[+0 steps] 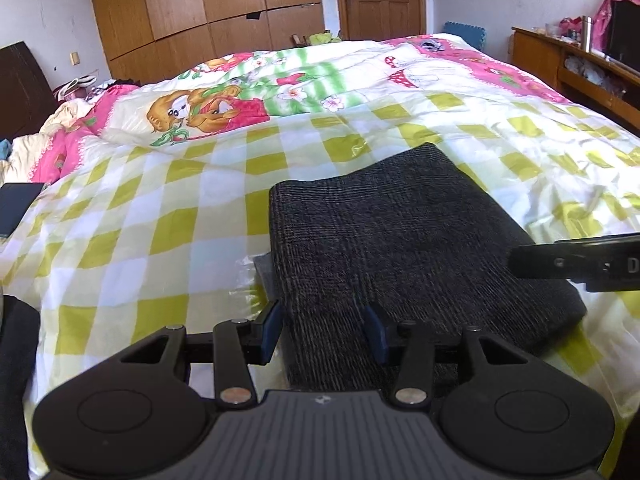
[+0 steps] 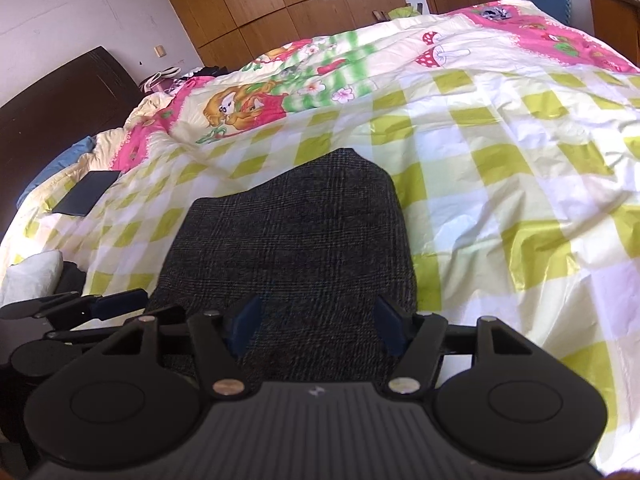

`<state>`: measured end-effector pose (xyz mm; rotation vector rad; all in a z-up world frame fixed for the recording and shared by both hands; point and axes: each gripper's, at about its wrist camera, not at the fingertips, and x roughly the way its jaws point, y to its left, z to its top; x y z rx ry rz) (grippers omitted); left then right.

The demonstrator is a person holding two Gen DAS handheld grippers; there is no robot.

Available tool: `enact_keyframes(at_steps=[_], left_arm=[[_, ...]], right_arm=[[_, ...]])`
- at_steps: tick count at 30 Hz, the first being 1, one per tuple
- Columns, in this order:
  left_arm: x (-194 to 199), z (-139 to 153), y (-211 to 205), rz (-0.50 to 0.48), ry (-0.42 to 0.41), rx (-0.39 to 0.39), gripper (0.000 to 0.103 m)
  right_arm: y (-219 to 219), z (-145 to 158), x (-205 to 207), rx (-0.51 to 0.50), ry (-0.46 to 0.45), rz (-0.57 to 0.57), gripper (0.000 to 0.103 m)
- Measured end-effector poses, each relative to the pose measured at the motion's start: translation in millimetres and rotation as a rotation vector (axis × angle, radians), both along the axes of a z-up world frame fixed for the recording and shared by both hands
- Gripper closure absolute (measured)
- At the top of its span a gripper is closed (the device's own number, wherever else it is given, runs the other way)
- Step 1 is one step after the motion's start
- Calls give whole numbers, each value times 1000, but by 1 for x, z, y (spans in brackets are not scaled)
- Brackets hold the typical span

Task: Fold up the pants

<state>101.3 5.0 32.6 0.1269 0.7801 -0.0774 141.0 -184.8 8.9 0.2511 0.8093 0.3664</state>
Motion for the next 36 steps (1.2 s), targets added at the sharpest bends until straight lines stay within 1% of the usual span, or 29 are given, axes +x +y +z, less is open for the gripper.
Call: enact_keyframes(at_steps=[6, 10, 20, 25, 30, 36], left_arm=[[-11, 6, -5, -1, -14, -14, 43], [-17, 9, -5, 6, -28, -20, 39], [-29, 12, -5, 17, -46, -18, 37], [-35, 12, -8, 20, -55, -7, 28], [-39, 13, -9, 22, -55, -16, 27], [-42, 12, -10, 22, -57, -7, 26]], right_arm=[[5, 8, -14, -14, -15, 8, 39], [5, 12, -21, -15, -20, 2, 39], [13, 16, -34, -26, -31, 15, 39], [15, 18, -40, -24, -37, 20, 39], [14, 19, -44, -27, -38, 17, 38], [12, 17, -43, -35, -33, 12, 38]])
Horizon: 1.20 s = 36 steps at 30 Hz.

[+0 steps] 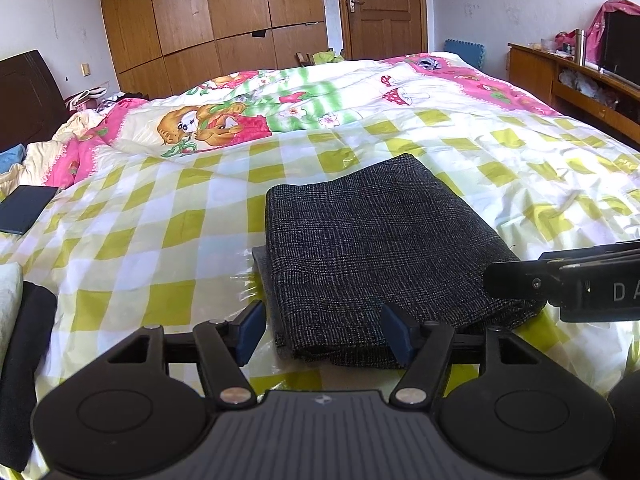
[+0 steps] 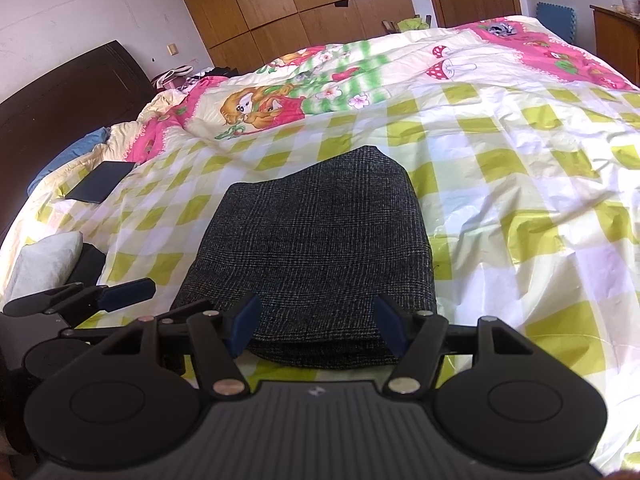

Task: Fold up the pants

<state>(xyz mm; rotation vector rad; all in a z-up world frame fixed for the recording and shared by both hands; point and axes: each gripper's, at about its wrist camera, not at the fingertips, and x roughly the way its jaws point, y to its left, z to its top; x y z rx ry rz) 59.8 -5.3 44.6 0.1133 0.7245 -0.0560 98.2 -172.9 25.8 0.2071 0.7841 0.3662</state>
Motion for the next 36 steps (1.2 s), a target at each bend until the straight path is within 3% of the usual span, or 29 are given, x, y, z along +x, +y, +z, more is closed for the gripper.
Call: enact_keyframes(at_steps=[18, 21, 36], left_arm=[[30, -22, 8, 18, 71, 5, 25], [33, -24, 9, 20, 71, 5, 20], [34, -21, 17, 35, 54, 1, 15]], right_arm=[[-4, -24, 32, -2, 57, -15, 37], [-3, -26, 33, -8, 53, -14, 37], [-14, -19, 41, -16, 26, -43, 37]])
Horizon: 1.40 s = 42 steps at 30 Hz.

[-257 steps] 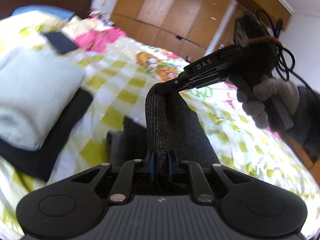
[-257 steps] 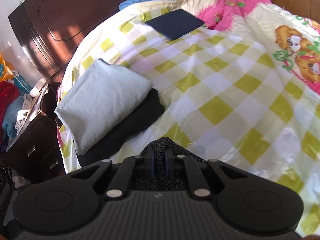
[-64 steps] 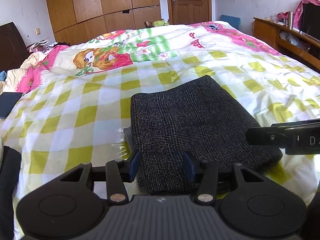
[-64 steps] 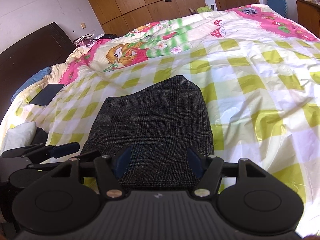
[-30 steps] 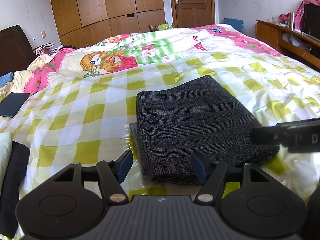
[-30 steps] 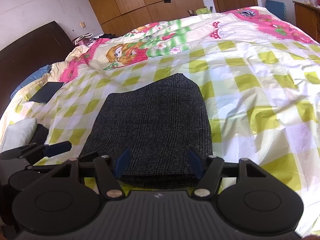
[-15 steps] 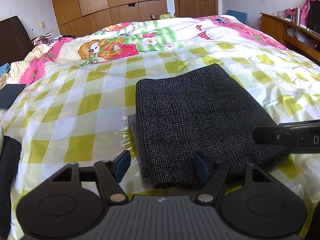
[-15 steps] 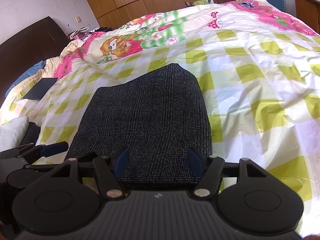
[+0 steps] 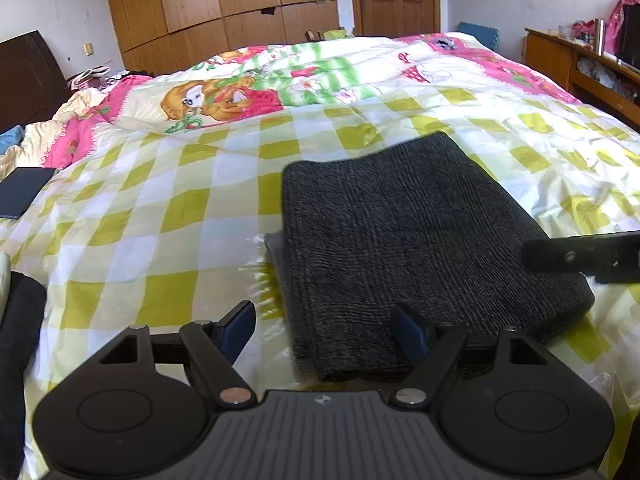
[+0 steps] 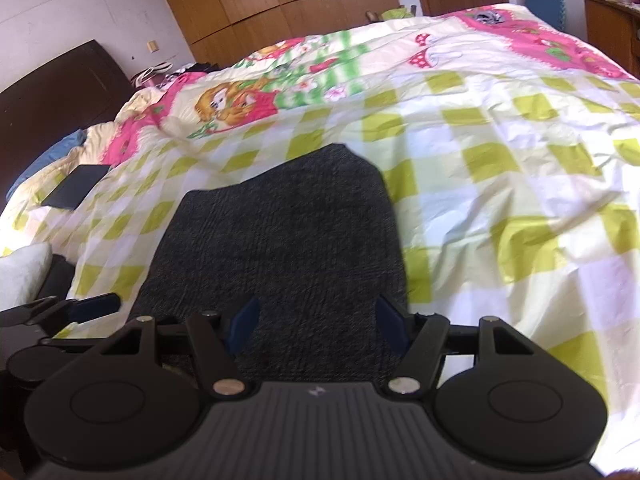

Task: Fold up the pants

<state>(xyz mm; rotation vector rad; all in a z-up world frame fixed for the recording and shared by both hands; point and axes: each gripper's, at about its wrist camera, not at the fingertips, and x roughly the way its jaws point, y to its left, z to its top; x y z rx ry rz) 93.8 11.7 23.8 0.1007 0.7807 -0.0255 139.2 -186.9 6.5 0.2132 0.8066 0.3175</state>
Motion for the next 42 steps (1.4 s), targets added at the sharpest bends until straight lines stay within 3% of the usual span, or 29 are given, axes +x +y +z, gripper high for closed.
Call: enact_keyframes(at_steps=[10, 17, 20, 26, 27, 29, 32, 36, 42], left_arm=[[22, -7, 31, 41, -28, -85, 14], [44, -20, 38, -16, -17, -161, 12], [53, -30, 49, -16, 21, -227, 1], [63, -44, 66, -17, 80, -328, 0], [62, -45, 60, -22, 72, -319, 0], [56, -41, 45, -72, 65, -350, 17], [53, -32, 12, -90, 23, -229, 18], [62, -18, -19, -165, 26, -279, 26], [94, -13, -111, -331, 30, -284, 26]], right_arm=[[-25, -26, 49, 5, 49, -22, 32], [-27, -56, 83, 146, 139, 50, 28], [-25, -60, 96, 257, 195, 94, 27], [-21, -70, 109, 303, 228, 124, 32], [-20, -70, 110, 303, 227, 119, 34], [-20, -64, 106, 290, 215, 127, 45], [-40, -57, 98, 293, 226, 123, 60], [-83, -47, 91, 273, 228, 75, 62], [-159, -24, 106, 142, 185, -42, 62]])
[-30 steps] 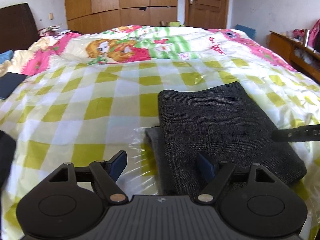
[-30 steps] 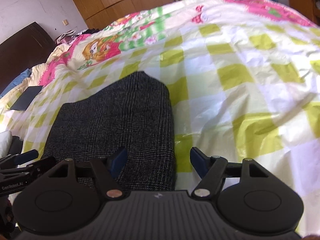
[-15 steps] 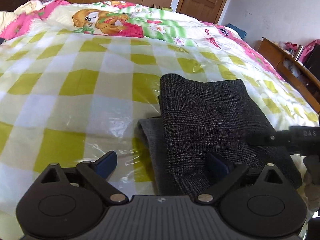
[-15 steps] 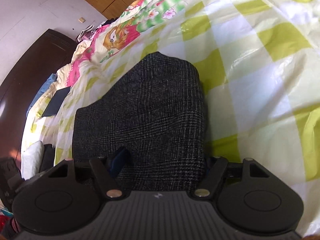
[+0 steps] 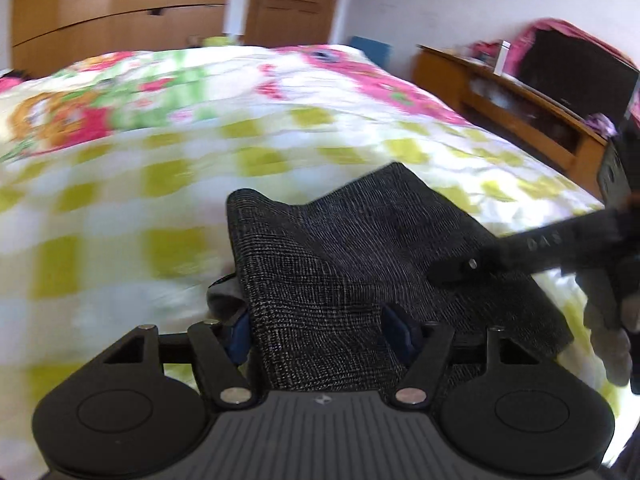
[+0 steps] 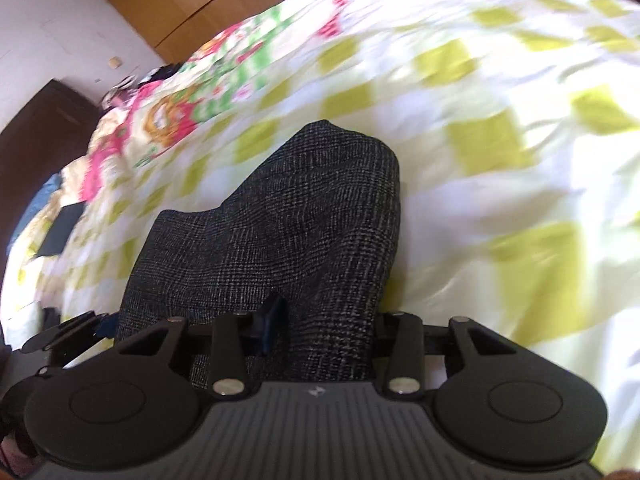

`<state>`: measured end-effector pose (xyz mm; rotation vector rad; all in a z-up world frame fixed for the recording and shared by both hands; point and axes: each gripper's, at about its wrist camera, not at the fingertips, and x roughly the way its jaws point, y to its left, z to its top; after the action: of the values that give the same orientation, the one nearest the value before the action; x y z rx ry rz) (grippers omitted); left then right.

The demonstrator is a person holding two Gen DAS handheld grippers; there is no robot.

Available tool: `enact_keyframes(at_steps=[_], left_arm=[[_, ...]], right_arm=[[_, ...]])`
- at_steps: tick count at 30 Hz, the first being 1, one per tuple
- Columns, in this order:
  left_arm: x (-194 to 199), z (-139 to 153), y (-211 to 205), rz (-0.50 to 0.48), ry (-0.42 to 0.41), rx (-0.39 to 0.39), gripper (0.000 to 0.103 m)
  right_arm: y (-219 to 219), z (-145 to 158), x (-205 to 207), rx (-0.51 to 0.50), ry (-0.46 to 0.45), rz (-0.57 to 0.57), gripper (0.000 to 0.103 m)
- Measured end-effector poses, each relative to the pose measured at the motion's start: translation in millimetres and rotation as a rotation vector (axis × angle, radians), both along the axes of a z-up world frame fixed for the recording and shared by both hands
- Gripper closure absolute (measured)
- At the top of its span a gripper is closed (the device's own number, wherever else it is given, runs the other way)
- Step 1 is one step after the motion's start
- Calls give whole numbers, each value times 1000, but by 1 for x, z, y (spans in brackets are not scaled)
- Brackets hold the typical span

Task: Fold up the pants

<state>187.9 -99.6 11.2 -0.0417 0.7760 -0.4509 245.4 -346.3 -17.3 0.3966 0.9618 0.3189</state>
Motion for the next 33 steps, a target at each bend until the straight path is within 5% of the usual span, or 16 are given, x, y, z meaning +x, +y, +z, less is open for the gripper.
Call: enact_keyframes(at_steps=[6, 10, 15, 18, 21, 25, 33], left_arm=[[28, -9, -73, -97, -9, 58, 25], [14, 3, -59, -97, -25, 71, 26], [16, 37, -45, 20, -171, 28, 25], [45, 30, -60, 42, -157, 68, 25], [58, 4, -69, 52, -59, 121, 25], [45, -9, -64, 77, -26, 99, 25], [4, 13, -40, 43, -1, -7, 27]], right_arm=[[-62, 9, 13, -99, 21, -120, 51], [-79, 35, -12, -191, -112, -194, 49], [-51, 41, -13, -206, -236, -139, 48], [-29, 25, 13, -133, -216, -96, 48], [-13, 6, 25, -137, -184, -42, 48], [-8, 0, 11, -229, -189, 32, 48], [-64, 39, -99, -33, -198, -196, 40]])
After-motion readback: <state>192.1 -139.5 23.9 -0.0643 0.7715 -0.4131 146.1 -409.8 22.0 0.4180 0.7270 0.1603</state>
